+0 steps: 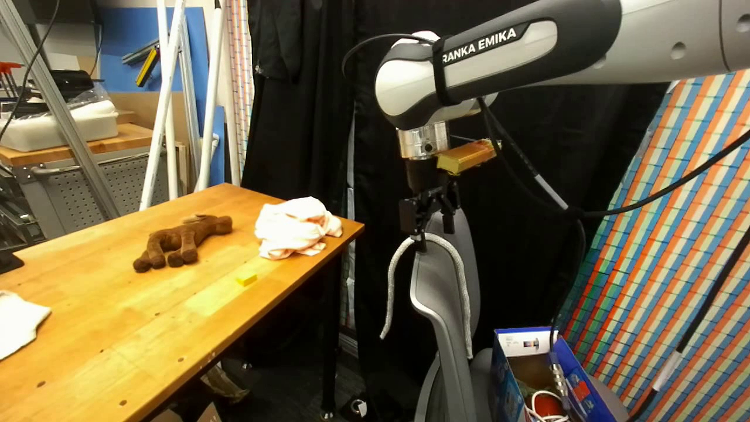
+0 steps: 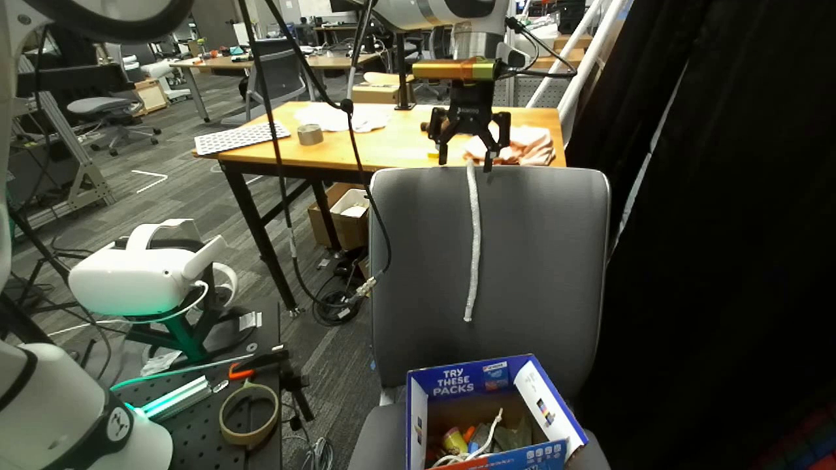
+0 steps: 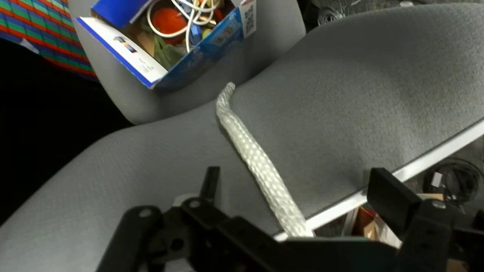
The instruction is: Remove the rope from the chair and put it in the box.
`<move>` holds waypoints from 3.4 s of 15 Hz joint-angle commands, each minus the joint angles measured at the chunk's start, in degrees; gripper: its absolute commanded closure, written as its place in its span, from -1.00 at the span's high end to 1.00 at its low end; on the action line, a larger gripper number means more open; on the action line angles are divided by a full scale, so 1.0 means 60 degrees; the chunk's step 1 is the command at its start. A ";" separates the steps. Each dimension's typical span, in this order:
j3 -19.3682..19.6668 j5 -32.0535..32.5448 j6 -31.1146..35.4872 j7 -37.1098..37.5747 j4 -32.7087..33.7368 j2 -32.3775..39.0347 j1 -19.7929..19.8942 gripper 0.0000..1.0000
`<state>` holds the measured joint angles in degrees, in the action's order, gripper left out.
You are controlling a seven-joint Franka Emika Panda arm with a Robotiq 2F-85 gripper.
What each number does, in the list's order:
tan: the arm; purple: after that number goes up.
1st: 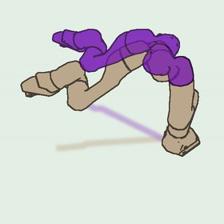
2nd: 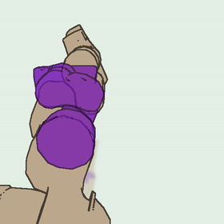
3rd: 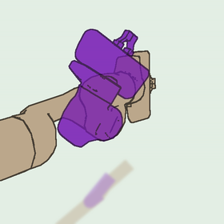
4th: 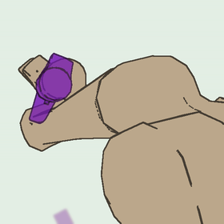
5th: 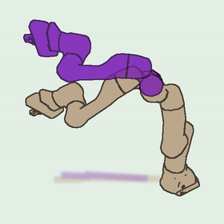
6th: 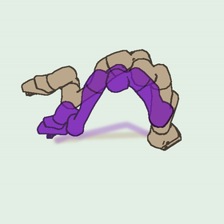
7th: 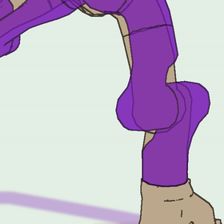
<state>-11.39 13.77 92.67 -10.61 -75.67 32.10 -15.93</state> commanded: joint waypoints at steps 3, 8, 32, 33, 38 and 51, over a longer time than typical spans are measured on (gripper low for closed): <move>-0.0141 -0.1045 0.0318 -0.0688 0.0057 -0.0050 0.0195 0.17; -0.0087 -0.1256 0.0439 -0.0722 -0.0005 -0.0244 0.0352 -0.60; 0.0180 0.1596 -0.5250 0.5557 0.3144 -0.2802 -0.1186 -0.87; 0.0218 0.1692 -0.5525 0.5863 0.3229 -0.2647 -0.1191 -0.87; 0.0622 0.1025 -0.6222 0.7526 0.3291 -0.1512 -0.0870 -0.88; 0.1747 -0.1733 -0.5741 1.1318 -0.0088 -0.1265 0.0521 -0.88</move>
<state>-2.13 6.45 56.91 52.74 -69.51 27.63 -13.40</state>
